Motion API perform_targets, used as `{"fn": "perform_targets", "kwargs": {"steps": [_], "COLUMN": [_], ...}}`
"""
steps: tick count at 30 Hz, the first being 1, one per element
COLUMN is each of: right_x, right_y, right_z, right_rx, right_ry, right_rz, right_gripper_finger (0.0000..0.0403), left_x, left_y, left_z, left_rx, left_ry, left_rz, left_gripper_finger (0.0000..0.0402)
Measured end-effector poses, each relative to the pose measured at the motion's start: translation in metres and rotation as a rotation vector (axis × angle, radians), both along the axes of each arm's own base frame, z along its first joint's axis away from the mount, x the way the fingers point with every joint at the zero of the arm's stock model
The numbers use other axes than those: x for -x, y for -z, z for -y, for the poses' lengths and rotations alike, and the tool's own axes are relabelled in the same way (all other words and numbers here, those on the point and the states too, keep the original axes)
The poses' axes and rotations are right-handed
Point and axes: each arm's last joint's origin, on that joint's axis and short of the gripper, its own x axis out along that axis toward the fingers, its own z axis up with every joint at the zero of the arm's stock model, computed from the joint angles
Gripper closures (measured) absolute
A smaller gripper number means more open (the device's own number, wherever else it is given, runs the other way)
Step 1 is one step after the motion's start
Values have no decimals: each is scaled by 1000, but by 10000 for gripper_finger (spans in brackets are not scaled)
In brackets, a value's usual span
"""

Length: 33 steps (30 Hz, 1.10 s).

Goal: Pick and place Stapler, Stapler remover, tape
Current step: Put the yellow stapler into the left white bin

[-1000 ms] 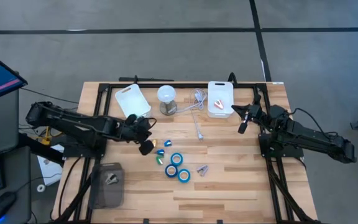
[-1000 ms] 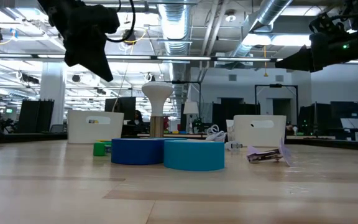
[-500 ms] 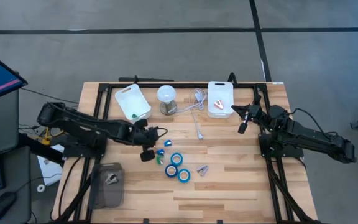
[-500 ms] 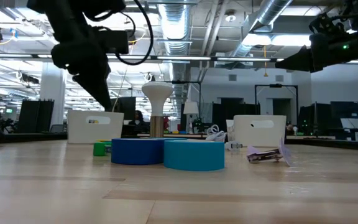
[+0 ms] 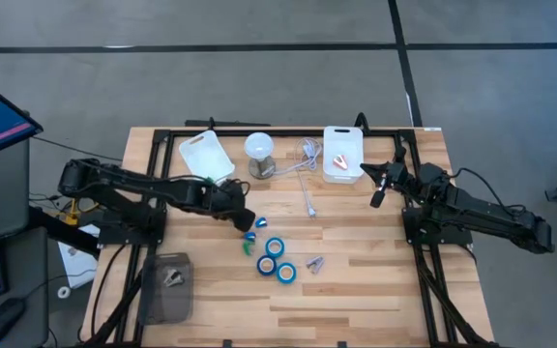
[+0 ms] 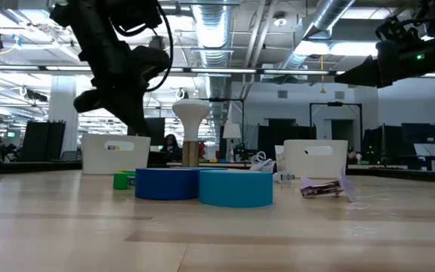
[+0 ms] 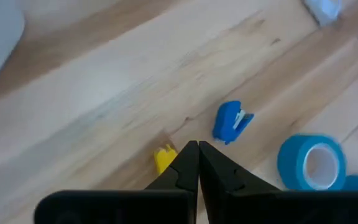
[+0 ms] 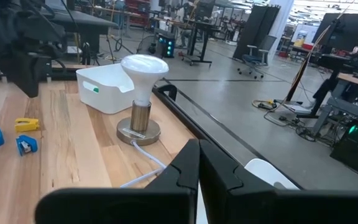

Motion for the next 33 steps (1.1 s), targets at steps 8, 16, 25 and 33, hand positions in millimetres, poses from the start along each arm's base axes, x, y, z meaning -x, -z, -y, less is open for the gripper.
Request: {"fn": "perform_targets", "kwargs": {"steps": [8,16,25,33], "right_x": [0,0,0,0], "right_y": [0,0,0,0], "right_z": [0,0,0,0], "right_rx": [0,9,9,9], "right_ry": [0,-1,-1,0], "right_rz": [0,-5,-5,-6], "right_gripper_finger": [403,403,403,403], "left_x": [1,-3,-6,-2], "left_y": [1,-3,-6,-53], "left_z": [1,3,-7,-10], "left_rx": [97,86,101,28], "left_ry": [29,165,59,4], "left_rz": [-15,25,65,-111], "left_gripper_finger": [399,398,399,400]}}
